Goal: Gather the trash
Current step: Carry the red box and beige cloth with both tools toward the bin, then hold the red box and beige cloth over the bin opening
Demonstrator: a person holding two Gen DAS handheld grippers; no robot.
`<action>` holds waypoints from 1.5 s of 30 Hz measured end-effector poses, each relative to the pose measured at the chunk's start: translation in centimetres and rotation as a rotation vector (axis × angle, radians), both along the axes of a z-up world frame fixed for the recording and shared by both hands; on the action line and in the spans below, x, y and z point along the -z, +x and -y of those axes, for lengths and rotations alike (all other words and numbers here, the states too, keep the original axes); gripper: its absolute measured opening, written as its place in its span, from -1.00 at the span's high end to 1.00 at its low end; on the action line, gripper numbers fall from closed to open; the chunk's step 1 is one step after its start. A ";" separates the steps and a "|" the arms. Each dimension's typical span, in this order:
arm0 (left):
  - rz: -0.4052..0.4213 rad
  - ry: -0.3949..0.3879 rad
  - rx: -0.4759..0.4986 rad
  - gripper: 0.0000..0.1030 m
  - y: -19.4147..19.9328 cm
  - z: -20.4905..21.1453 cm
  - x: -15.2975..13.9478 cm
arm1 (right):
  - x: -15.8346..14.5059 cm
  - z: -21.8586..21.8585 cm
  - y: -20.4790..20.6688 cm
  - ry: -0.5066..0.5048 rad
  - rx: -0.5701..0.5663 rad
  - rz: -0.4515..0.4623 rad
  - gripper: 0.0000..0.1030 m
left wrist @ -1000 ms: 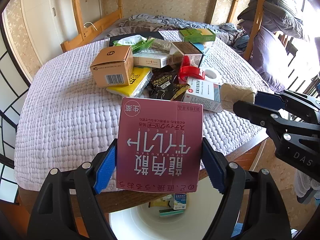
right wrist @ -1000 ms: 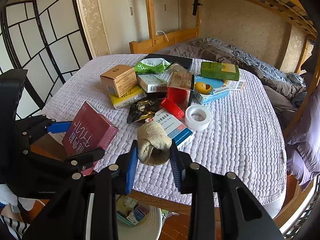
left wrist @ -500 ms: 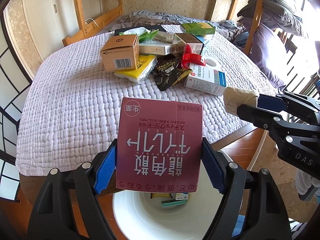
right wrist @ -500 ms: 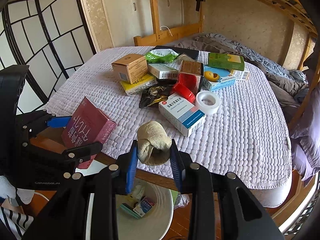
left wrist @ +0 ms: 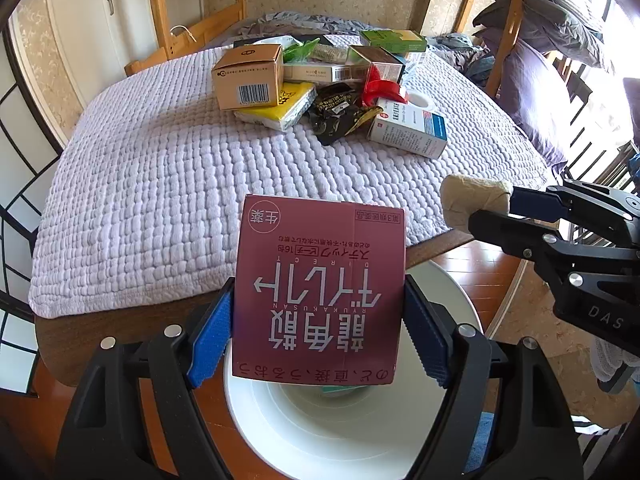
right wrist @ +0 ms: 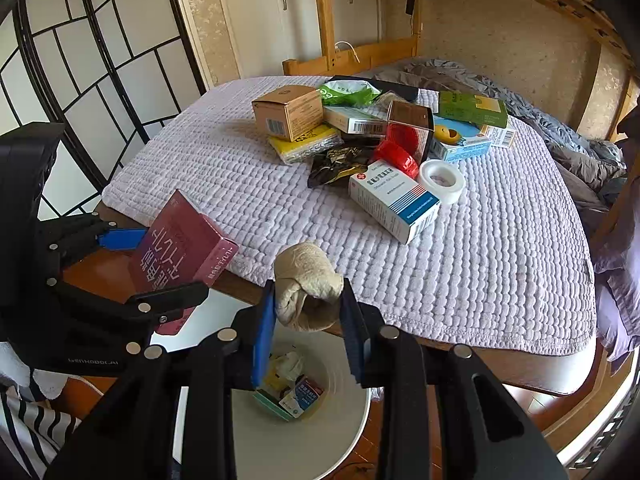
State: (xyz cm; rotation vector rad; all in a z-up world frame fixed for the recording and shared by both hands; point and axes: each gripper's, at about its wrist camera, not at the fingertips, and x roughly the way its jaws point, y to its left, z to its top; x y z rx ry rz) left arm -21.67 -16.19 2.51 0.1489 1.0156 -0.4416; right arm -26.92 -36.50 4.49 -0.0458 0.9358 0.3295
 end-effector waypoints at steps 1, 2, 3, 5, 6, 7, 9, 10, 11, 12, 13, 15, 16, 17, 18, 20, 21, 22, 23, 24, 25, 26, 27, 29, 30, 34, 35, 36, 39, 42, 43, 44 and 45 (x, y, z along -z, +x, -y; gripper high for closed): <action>-0.002 0.000 0.002 -0.55 -0.2 -0.1 0.0 | 0.1 -0.1 -0.1 0.001 -0.004 -0.003 0.40; -0.004 0.001 0.002 -0.55 -0.3 -0.1 0.1 | 0.1 -0.2 -0.3 0.002 -0.007 -0.007 0.40; -0.006 0.001 0.003 -0.55 -0.4 -0.1 0.1 | 0.3 -0.3 -0.4 0.002 -0.010 -0.010 0.40; -0.013 0.003 0.004 -0.55 -0.6 -0.1 0.3 | 0.4 -0.4 -0.6 0.003 -0.015 -0.016 0.40; -0.016 0.004 0.004 -0.55 -0.7 -0.1 0.4 | 0.5 -0.5 -0.8 0.005 -0.017 -0.020 0.40; -0.020 0.004 0.004 -0.55 -0.9 -0.1 0.5 | 0.6 -0.5 -0.9 0.006 -0.019 -0.024 0.40; -0.027 0.005 0.004 -0.55 -1.1 -0.2 0.7 | 0.9 -0.6 -1.2 0.006 -0.023 -0.030 0.40; -0.030 0.006 0.005 -0.55 -1.2 -0.2 0.8 | 1.0 -0.7 -1.3 0.006 -0.025 -0.034 0.40; -0.033 0.008 0.006 -0.55 -1.3 -0.2 0.8 | 1.1 -0.7 -1.4 0.006 -0.027 -0.037 0.40; -0.036 0.010 0.007 -0.55 -1.3 -0.2 0.9 | 1.2 -0.8 -1.6 0.006 -0.029 -0.040 0.40; -0.040 0.012 0.008 -0.55 -1.4 -0.2 1.1 | 1.2 -0.9 -1.7 0.005 -0.031 -0.043 0.40; -0.047 0.015 0.010 -0.55 -1.6 -0.3 1.3 | 1.4 -1.0 -2.0 0.004 -0.035 -0.048 0.40; -0.052 0.017 0.011 -0.55 -1.7 -0.3 1.4 | 1.5 -1.0 -2.1 0.003 -0.036 -0.050 0.40; -0.055 0.018 0.012 -0.55 -1.8 -0.2 1.6 | 1.5 -1.0 -2.2 0.003 -0.038 -0.053 0.40; -0.058 0.019 0.013 -0.55 -1.8 -0.2 1.7 | 1.6 -1.1 -2.3 0.003 -0.039 -0.057 0.40; -0.065 0.023 0.015 -0.55 -2.0 -0.2 2.0 | 1.8 -1.2 -2.5 0.003 -0.042 -0.064 0.40; -0.069 0.024 0.015 -0.55 -2.0 -0.3 2.2 | 1.9 -1.2 -2.5 0.002 -0.044 -0.067 0.40; -0.074 0.025 0.015 -0.55 -2.1 -0.3 2.3 | 2.0 -1.3 -2.6 0.000 -0.046 -0.070 0.40; -0.078 0.026 0.015 -0.55 -2.1 -0.3 2.5 | 2.1 -1.4 -2.7 -0.001 -0.048 -0.072 0.40; -0.081 0.027 0.015 -0.55 -2.2 -0.3 2.6 | 2.2 -1.4 -2.8 -0.001 -0.050 -0.075 0.40; -0.085 0.027 0.015 -0.55 -2.3 -0.4 2.8 | 2.3 -1.4 -2.9 -0.002 -0.051 -0.077 0.40; -0.088 0.028 0.014 -0.55 -2.3 -0.3 2.9 | 2.4 -1.5 -2.9 -0.002 -0.051 -0.080 0.40; -0.091 0.029 0.014 -0.55 -2.4 -0.4 3.0 | 2.5 -1.5 -3.0 -0.003 -0.052 -0.083 0.40; -0.098 0.033 0.013 -0.55 -2.4 -0.4 3.3 | 2.7 -1.6 -3.2 -0.008 -0.052 -0.086 0.40; -0.101 0.034 0.013 -0.55 -2.4 -0.4 3.4 | 2.8 -1.6 -3.2 -0.012 -0.052 -0.088 0.40; -0.112 0.043 0.015 -0.55 -2.4 -0.4 3.9 | 3.4 -1.7 -3.2 -0.020 -0.048 -0.099 0.40; -0.115 0.043 0.015 -0.55 -2.4 -0.4 4.0 | 3.6 -1.8 -3.2 -0.023 -0.047 -0.101 0.40; -0.118 0.044 0.014 -0.55 -2.4 -0.4 4.0 | 3.7 -1.8 -3.2 -0.024 -0.046 -0.105 0.40; -0.119 0.047 0.015 -0.55 -2.4 -0.2 4.2 | 4.1 -1.7 -3.1 -0.024 -0.042 -0.113 0.40; -0.111 0.043 0.014 -0.55 -2.4 -0.2 4.2 | 4.3 -1.7 -3.1 -0.023 -0.039 -0.119 0.40; -0.108 0.041 0.012 -0.55 -2.4 -0.2 4.1 | 4.3 -1.7 -3.0 -0.023 -0.040 -0.120 0.40; -0.108 0.039 0.012 -0.55 -2.5 -0.3 4.1 | 4.4 -1.7 -3.0 -0.023 -0.040 -0.120 0.40; -0.108 0.036 0.013 -0.55 -2.6 -0.3 4.1 | 4.4 -1.8 -3.0 -0.022 -0.041 -0.121 0.40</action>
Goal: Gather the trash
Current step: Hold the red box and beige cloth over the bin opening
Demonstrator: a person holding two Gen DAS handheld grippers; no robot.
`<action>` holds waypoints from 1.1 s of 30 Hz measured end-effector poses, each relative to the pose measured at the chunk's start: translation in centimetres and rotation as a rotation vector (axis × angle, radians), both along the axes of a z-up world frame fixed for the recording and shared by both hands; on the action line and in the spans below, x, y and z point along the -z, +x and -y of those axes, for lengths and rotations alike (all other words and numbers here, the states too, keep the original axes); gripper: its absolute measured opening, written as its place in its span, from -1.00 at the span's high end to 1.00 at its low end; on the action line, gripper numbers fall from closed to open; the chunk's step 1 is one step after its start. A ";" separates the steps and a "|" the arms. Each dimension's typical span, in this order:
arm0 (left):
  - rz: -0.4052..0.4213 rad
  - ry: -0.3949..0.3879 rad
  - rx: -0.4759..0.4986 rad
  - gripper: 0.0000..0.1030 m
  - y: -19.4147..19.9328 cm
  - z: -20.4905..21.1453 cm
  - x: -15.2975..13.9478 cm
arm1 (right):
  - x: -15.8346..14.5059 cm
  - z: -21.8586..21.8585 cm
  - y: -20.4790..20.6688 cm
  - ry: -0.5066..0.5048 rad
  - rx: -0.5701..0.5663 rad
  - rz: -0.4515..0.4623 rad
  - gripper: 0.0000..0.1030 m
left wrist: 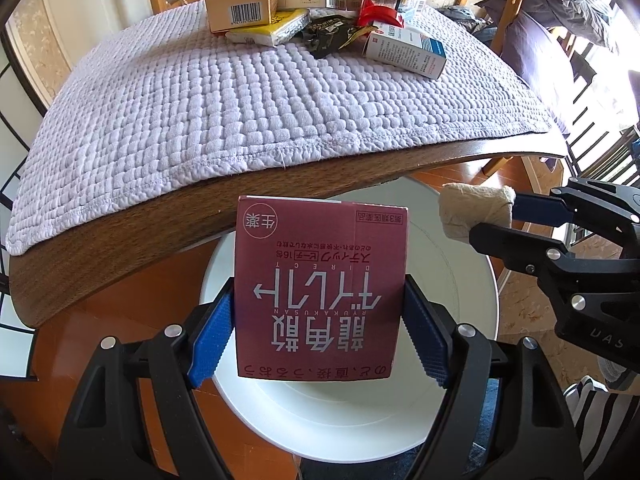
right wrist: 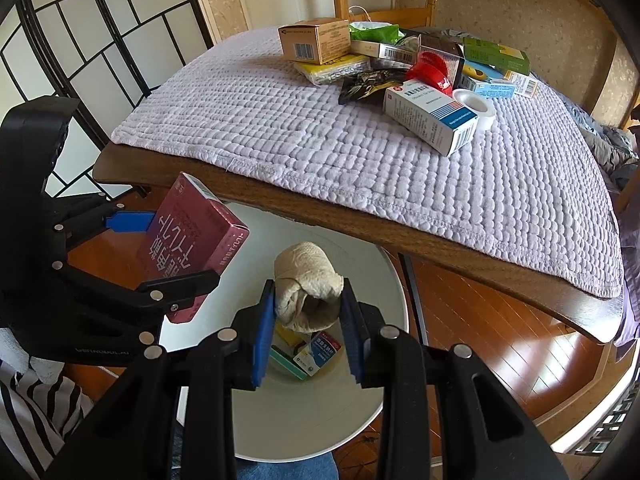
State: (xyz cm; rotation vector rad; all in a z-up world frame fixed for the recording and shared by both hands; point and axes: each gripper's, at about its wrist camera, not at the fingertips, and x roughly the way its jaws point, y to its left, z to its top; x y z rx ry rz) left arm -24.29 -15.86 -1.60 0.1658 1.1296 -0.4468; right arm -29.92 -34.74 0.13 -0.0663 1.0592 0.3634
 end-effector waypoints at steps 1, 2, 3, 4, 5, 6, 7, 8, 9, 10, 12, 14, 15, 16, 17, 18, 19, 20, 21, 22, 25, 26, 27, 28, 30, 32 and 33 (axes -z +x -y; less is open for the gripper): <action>0.001 0.001 0.002 -0.55 0.0 0.0 0.0 | 0.0 0.0 0.0 0.000 -0.001 0.000 0.40; 0.001 0.003 0.005 -0.55 -0.1 0.0 0.0 | 0.0 -0.1 0.0 0.001 -0.002 0.000 0.40; -0.001 0.003 0.008 -0.55 -0.1 0.0 -0.1 | 0.0 -0.1 0.0 0.000 -0.003 0.000 0.40; -0.003 0.003 0.012 -0.55 -0.3 0.0 0.0 | 0.0 -0.1 0.0 -0.002 -0.003 0.000 0.40; -0.005 0.004 0.016 -0.55 -0.4 0.0 0.0 | 0.1 -0.1 0.0 -0.003 -0.004 -0.001 0.40; -0.006 0.005 0.021 -0.55 -0.6 0.1 0.0 | 0.1 -0.1 0.0 -0.002 -0.004 -0.002 0.40; -0.007 0.008 0.025 -0.55 -0.8 0.2 0.1 | 0.1 -0.1 0.0 -0.002 -0.004 -0.003 0.40; -0.009 0.011 0.029 -0.55 -0.9 0.3 0.2 | 0.2 0.0 0.0 -0.003 -0.004 -0.005 0.40; -0.010 0.012 0.031 -0.55 -1.1 0.4 0.4 | 0.2 0.0 0.0 -0.003 -0.004 -0.007 0.40; -0.013 0.014 0.033 -0.55 -1.2 0.4 0.5 | 0.3 0.0 -0.1 -0.002 -0.004 -0.009 0.40; -0.017 0.016 0.034 -0.55 -1.3 0.4 0.7 | 0.5 0.0 -0.1 -0.003 -0.003 -0.014 0.40; -0.022 0.017 0.032 -0.55 -1.2 0.4 0.8 | 0.6 0.0 -0.1 -0.003 -0.004 -0.018 0.40; -0.025 0.017 0.031 -0.55 -1.2 0.4 1.0 | 0.7 0.0 -0.1 -0.004 -0.004 -0.019 0.40; -0.027 0.018 0.031 -0.55 -1.2 0.5 1.1 | 0.8 0.0 -0.2 -0.005 -0.005 -0.021 0.40; -0.029 0.020 0.031 -0.55 -1.2 0.5 1.2 | 0.8 0.0 -0.2 -0.005 -0.004 -0.023 0.40; -0.029 0.022 0.032 -0.55 -1.2 0.5 1.3 | 0.9 0.1 -0.2 -0.005 -0.004 -0.025 0.40; -0.031 0.026 0.032 -0.55 -1.3 0.6 1.5 | 0.9 0.1 -0.2 -0.004 -0.003 -0.026 0.40; -0.033 0.029 0.032 -0.55 -1.4 0.6 1.6 | 1.0 0.1 -0.2 -0.004 -0.003 -0.028 0.40; -0.035 0.030 0.031 -0.55 -1.5 0.5 1.8 | 1.1 0.1 -0.2 -0.004 -0.003 -0.030 0.40; -0.038 0.031 0.030 -0.55 -1.5 0.5 2.0 | 1.1 0.1 -0.2 -0.005 -0.004 -0.032 0.40; -0.046 0.034 0.025 -0.55 -1.5 0.4 2.5 | 1.5 0.0 0.0 -0.005 -0.004 -0.040 0.40; -0.049 0.035 0.024 -0.55 -1.4 0.5 2.6 | 1.7 0.1 0.0 -0.006 -0.004 -0.043 0.40; -0.051 0.037 0.024 -0.55 -1.2 0.7 2.8 | 1.8 0.0 0.1 -0.007 -0.003 -0.046 0.40; -0.054 0.039 0.023 -0.55 -1.2 0.8 2.9 | 2.0 0.0 0.2 -0.007 -0.002 -0.049 0.40; -0.060 0.040 0.021 -0.55 -1.1 0.9 3.2 | 2.3 0.0 0.3 -0.008 -0.001 -0.055 0.40; -0.065 0.042 0.019 -0.55 -1.1 0.9 3.6 | 2.6 0.0 0.4 -0.009 0.000 -0.061 0.40; -0.067 0.043 0.018 -0.55 -1.2 1.0 3.7 | 2.7 0.0 0.5 -0.009 0.001 -0.064 0.40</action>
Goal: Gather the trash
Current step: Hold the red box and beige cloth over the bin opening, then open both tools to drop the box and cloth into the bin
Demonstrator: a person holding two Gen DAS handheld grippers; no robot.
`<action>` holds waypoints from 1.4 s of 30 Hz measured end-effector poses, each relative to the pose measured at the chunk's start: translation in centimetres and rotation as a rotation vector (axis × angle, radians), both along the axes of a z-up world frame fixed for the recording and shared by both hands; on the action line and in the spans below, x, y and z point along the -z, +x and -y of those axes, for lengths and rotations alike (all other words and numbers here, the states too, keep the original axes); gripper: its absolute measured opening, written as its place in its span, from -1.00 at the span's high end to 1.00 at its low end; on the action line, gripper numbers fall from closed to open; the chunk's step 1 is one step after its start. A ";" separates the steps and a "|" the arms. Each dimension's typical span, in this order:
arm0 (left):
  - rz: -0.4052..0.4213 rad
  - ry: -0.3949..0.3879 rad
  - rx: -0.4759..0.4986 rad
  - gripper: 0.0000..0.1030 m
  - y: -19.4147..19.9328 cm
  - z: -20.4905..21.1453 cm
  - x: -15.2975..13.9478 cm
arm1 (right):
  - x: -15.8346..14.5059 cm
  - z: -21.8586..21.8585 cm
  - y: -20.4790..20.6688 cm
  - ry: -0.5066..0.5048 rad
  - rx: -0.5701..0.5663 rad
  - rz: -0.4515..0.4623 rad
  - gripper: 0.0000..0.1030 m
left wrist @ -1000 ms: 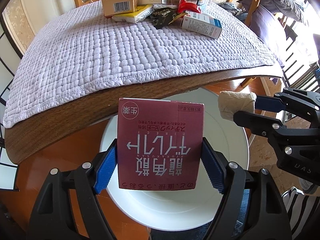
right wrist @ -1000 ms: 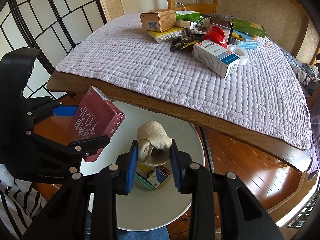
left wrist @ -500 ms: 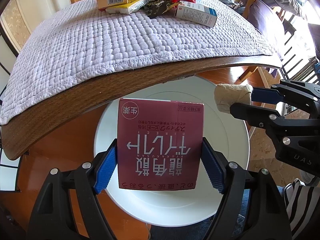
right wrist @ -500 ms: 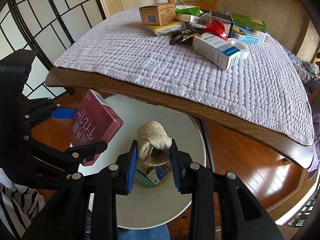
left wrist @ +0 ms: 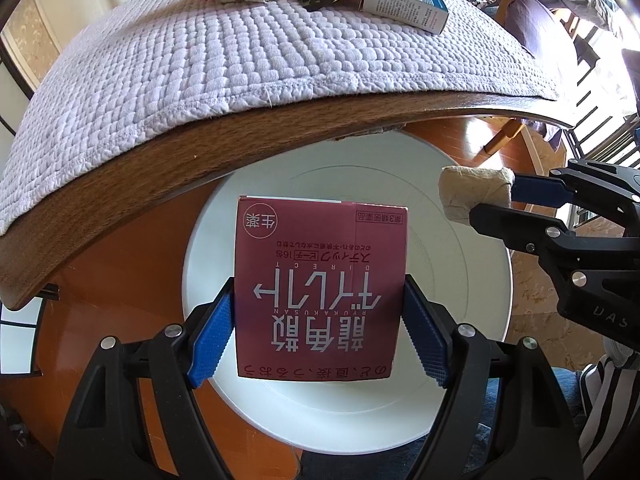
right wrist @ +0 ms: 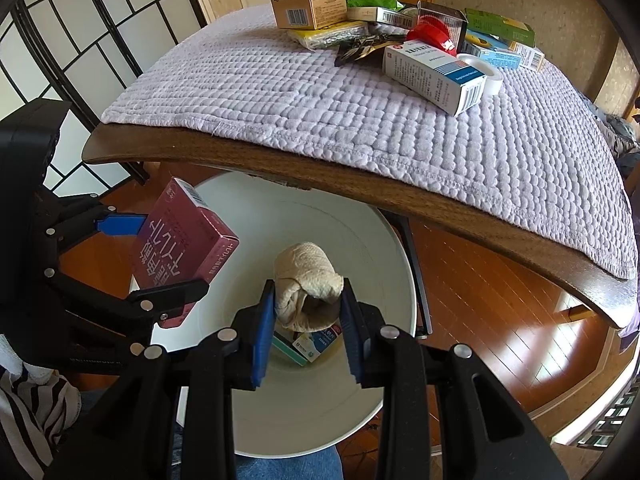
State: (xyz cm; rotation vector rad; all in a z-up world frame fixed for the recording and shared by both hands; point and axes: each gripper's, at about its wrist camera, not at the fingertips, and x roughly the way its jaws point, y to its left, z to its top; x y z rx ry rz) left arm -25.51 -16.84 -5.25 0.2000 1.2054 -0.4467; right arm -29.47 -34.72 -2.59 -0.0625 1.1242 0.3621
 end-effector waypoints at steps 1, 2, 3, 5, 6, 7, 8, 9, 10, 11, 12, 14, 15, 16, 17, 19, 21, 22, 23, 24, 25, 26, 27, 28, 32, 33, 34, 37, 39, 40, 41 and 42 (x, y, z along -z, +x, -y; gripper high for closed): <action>-0.002 0.002 0.000 -0.55 0.2 0.1 0.1 | 0.1 0.0 0.0 -0.001 0.000 -0.003 0.40; -0.004 0.004 0.000 -0.55 0.3 0.2 0.2 | 0.2 0.0 0.1 -0.001 0.000 -0.005 0.40; -0.005 0.006 0.000 -0.55 0.4 0.3 0.4 | 0.3 0.0 0.1 -0.001 -0.001 -0.007 0.40; -0.010 0.009 -0.002 -0.55 0.4 0.5 0.9 | 0.5 -0.1 0.1 -0.002 -0.002 -0.011 0.40; -0.013 0.010 -0.003 -0.55 0.3 0.6 1.2 | 0.7 -0.2 0.2 -0.002 -0.004 -0.014 0.40; -0.015 0.010 -0.003 -0.55 0.3 0.7 1.3 | 0.8 -0.3 0.3 -0.002 -0.005 -0.016 0.40; -0.017 0.012 -0.002 -0.55 0.3 0.8 1.5 | 0.9 -0.3 0.3 -0.003 -0.007 -0.019 0.40; -0.018 0.014 -0.002 -0.55 0.2 0.8 1.7 | 1.1 -0.4 0.3 -0.004 -0.009 -0.021 0.40; -0.019 0.016 -0.002 -0.55 0.1 0.9 1.9 | 1.3 -0.5 0.3 -0.004 -0.010 -0.024 0.40; -0.021 0.017 -0.003 -0.55 0.1 1.0 2.0 | 1.4 -0.5 0.4 -0.005 -0.012 -0.026 0.40; -0.022 0.018 -0.004 -0.55 0.0 1.0 2.2 | 1.5 -0.6 0.4 -0.005 -0.012 -0.029 0.40; -0.025 0.021 -0.006 -0.55 -0.1 1.1 2.6 | 1.8 -0.7 0.5 -0.006 -0.014 -0.032 0.40; -0.026 0.021 -0.006 -0.55 -0.2 0.8 2.8 | 1.8 -0.7 0.5 -0.006 -0.015 -0.034 0.40; -0.027 0.022 -0.007 -0.55 -0.3 0.6 3.0 | 1.9 -0.8 0.4 -0.006 -0.016 -0.035 0.40; -0.029 0.023 -0.008 -0.55 -0.4 0.5 3.2 | 2.0 -0.9 0.4 -0.007 -0.017 -0.036 0.40; -0.031 0.025 -0.008 -0.55 -0.6 0.4 3.4 | 2.1 -1.0 0.5 -0.008 -0.018 -0.039 0.40; -0.034 0.027 -0.009 -0.55 -0.5 0.5 3.6 | 2.4 -1.1 0.6 -0.009 -0.019 -0.041 0.40; -0.035 0.028 -0.009 -0.55 -0.5 0.5 3.8 | 2.5 -1.1 0.6 -0.010 -0.019 -0.043 0.40; -0.037 0.029 -0.009 -0.55 -0.3 0.7 4.0 | 2.6 -1.1 0.6 -0.011 -0.019 -0.045 0.40; -0.037 0.031 -0.009 -0.55 -0.3 0.8 4.0 | 2.8 -1.3 0.9 -0.011 -0.018 -0.047 0.40; -0.038 0.033 -0.008 -0.55 -0.3 0.9 4.2 | 3.0 -1.4 0.9 -0.011 -0.018 -0.049 0.40; -0.040 0.035 -0.008 -0.55 -0.3 0.9 4.2 | 3.1 -1.5 1.0 -0.010 -0.018 -0.052 0.40; -0.043 0.036 -0.008 -0.55 -0.3 1.0 4.4 | 3.2 -1.6 1.1 -0.009 -0.018 -0.054 0.40; -0.046 0.037 -0.009 -0.55 -0.2 1.0 4.6 | 3.3 -1.6 1.2 -0.010 -0.018 -0.056 0.40; -0.053 0.042 -0.009 -0.55 -0.2 1.2 5.4 | 3.8 -1.8 1.4 -0.013 -0.019 -0.064 0.40; -0.054 0.043 -0.010 -0.55 -0.3 1.4 5.4 | 3.9 -1.9 1.5 -0.012 -0.019 -0.066 0.40; -0.056 0.045 -0.010 -0.55 -0.2 1.6 5.6 | 4.0 -2.0 1.5 -0.012 -0.019 -0.068 0.40; -0.059 0.048 -0.013 -0.55 -0.1 2.0 5.8 | 4.3 -2.3 1.6 -0.014 -0.019 -0.072 0.40; -0.061 0.049 -0.016 -0.55 0.0 2.1 5.7 | 4.5 -2.4 1.7 -0.016 -0.020 -0.075 0.40; -0.062 0.050 -0.017 -0.55 0.1 2.2 5.8 | 4.5 -2.4 1.7 -0.016 -0.020 -0.076 0.40; -0.063 0.048 -0.017 -0.55 0.1 2.3 5.7 | 4.5 -2.2 1.6 -0.017 -0.020 -0.077 0.40; -0.064 0.040 -0.015 -0.55 0.2 2.3 5.7 | 4.5 -2.2 1.6 -0.016 -0.021 -0.078 0.40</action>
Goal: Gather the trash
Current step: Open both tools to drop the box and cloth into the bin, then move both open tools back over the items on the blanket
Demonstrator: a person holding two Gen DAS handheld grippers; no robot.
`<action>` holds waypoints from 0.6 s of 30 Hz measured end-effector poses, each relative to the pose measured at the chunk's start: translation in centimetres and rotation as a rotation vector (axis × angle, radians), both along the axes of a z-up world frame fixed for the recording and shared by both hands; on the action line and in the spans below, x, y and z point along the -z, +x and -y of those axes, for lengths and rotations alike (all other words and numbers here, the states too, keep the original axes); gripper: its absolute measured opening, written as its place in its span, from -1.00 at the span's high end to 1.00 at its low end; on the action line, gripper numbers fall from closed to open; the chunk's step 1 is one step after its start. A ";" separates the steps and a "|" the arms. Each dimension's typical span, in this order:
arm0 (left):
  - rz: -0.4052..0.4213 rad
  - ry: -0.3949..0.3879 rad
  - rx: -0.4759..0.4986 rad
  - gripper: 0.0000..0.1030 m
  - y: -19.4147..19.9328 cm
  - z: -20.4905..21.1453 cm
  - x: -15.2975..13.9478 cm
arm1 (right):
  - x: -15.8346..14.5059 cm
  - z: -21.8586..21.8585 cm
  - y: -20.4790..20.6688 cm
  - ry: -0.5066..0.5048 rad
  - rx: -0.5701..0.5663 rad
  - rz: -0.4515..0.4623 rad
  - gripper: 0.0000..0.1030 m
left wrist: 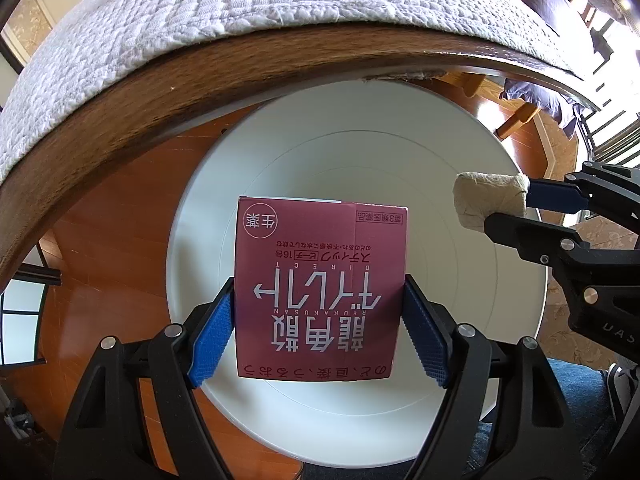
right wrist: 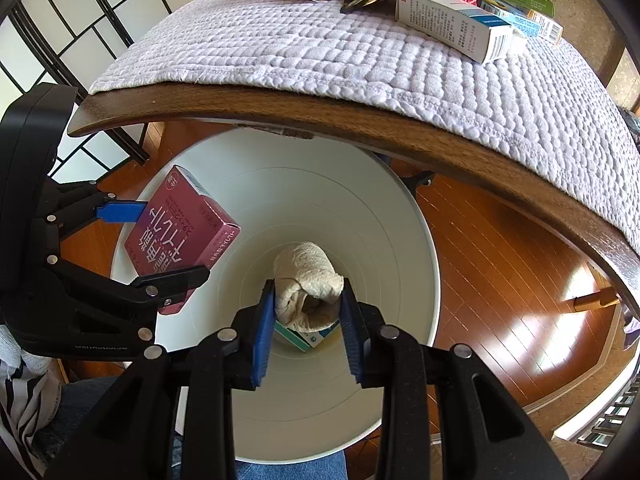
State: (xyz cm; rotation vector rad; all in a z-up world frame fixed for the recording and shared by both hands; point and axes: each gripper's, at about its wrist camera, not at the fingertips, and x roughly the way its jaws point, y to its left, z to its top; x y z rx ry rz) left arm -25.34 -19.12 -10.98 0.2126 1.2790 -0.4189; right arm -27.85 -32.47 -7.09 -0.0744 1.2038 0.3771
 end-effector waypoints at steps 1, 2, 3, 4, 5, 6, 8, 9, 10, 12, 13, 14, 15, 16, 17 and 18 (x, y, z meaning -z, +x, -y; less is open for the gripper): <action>-0.002 -0.013 0.001 -0.56 0.1 0.0 0.0 | -0.1 0.0 0.0 0.002 0.002 0.002 0.36; -0.006 -0.020 -0.002 -0.56 0.1 -0.1 -0.1 | -0.1 0.1 0.0 0.005 0.006 0.003 0.31; -0.009 -0.022 -0.003 -0.58 0.2 -0.4 -0.1 | -0.1 0.2 0.0 0.009 0.009 0.002 0.21; -0.011 -0.021 -0.003 -0.59 0.3 -0.4 -0.1 | -0.1 0.3 -0.1 0.011 0.011 0.004 0.19; -0.011 -0.020 -0.002 -0.60 0.3 -0.4 -0.1 | -0.1 0.5 -0.2 0.011 0.014 0.005 0.19; -0.011 -0.020 0.000 -0.62 0.3 -0.4 -0.1 | -0.1 0.5 -0.1 0.011 0.017 0.004 0.19; -0.005 -0.023 0.002 -0.67 0.4 -0.4 -0.3 | -0.1 0.7 -0.1 0.013 0.020 0.003 0.19; -0.003 -0.028 0.003 -0.70 0.4 -0.5 -0.4 | -0.1 0.7 -0.1 0.013 0.021 0.003 0.18; -0.002 -0.034 0.002 -0.72 0.5 -0.5 -0.5 | -0.1 0.8 -0.1 0.014 0.022 0.002 0.18; -0.002 -0.040 -0.004 -0.72 0.6 -0.6 -0.6 | -0.2 1.1 -0.2 0.015 0.023 0.002 0.19; -0.002 -0.042 -0.006 -0.72 0.7 -0.7 -0.7 | -0.4 1.3 -0.3 0.015 0.024 0.002 0.18; 0.001 -0.042 -0.007 -0.72 0.7 -0.7 -0.8 | -0.4 1.3 -0.3 0.015 0.025 0.003 0.19; 0.005 -0.041 -0.009 -0.72 0.7 -0.9 -1.0 | -0.3 1.1 -0.2 0.015 0.026 0.004 0.19; 0.014 -0.039 -0.009 -0.72 0.7 -1.1 -1.4 | -0.4 1.1 -0.2 0.015 0.027 0.007 0.19; 0.024 -0.038 -0.008 -0.72 0.7 -1.2 -1.7 | -0.7 1.3 -0.3 0.015 0.027 0.013 0.19; 0.033 -0.038 -0.007 -0.72 0.7 -1.2 -2.1 | -1.0 1.4 -0.3 0.013 0.026 0.021 0.19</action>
